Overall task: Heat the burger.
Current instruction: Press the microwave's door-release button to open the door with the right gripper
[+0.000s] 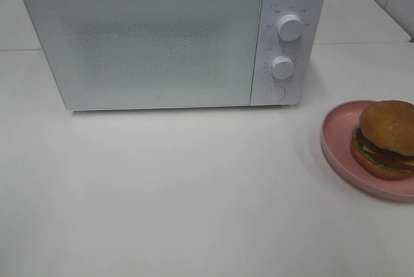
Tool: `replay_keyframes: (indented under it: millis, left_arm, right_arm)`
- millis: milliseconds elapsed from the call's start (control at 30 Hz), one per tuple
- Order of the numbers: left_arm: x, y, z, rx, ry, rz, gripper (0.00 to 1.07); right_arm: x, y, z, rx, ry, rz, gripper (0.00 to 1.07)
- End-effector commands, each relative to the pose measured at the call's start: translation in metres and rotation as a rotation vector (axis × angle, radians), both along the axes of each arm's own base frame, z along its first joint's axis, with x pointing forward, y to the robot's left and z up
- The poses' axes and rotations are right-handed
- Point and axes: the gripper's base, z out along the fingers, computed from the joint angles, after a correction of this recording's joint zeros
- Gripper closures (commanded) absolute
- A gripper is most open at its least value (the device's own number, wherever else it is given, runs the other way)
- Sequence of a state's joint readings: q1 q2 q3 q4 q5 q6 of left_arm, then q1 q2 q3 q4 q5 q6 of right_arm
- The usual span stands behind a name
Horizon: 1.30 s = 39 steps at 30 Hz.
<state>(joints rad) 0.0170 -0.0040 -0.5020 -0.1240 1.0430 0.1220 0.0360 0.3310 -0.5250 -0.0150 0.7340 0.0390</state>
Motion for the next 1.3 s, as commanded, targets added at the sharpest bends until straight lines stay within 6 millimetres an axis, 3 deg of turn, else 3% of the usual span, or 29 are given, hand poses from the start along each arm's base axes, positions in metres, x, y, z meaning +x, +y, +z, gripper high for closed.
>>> replay_keyframes:
  millis: [33, 400, 500, 633, 867, 1100, 1300]
  left_arm:
    - [-0.003, -0.001, 0.000, -0.010, -0.031, 0.001, 1.06]
    - [-0.003, -0.001, 0.000, -0.010, -0.031, 0.001, 1.06]
    - [-0.003, -0.001, 0.000, -0.010, -0.031, 0.001, 1.06]
    - [-0.003, -0.001, 0.000, -0.010, -0.031, 0.001, 1.06]
    - [-0.003, -0.001, 0.000, -0.010, -0.031, 0.001, 1.06]
    - [-0.003, -0.001, 0.000, -0.010, -0.031, 0.001, 1.06]
    - [-0.003, -0.001, 0.000, -0.010, -0.031, 0.001, 1.06]
  right_arm:
    - [0.015, 0.003, 0.012, 0.049, -0.130, 0.009, 0.60]
    - [0.069, 0.005, 0.012, 0.065, -0.170, -0.001, 0.62]
    - [0.083, 0.005, 0.010, 0.064, -0.183, -0.004, 0.68]
    - [0.104, 0.005, 0.006, 0.064, -0.208, -0.010, 0.86]
    - [0.131, 0.005, -0.009, 0.056, -0.177, -0.014, 1.07]
    - [0.155, 0.012, -0.023, 0.048, -0.192, 0.017, 1.07]
    - [0.168, 0.040, -0.038, 0.006, -0.170, 0.163, 1.06]
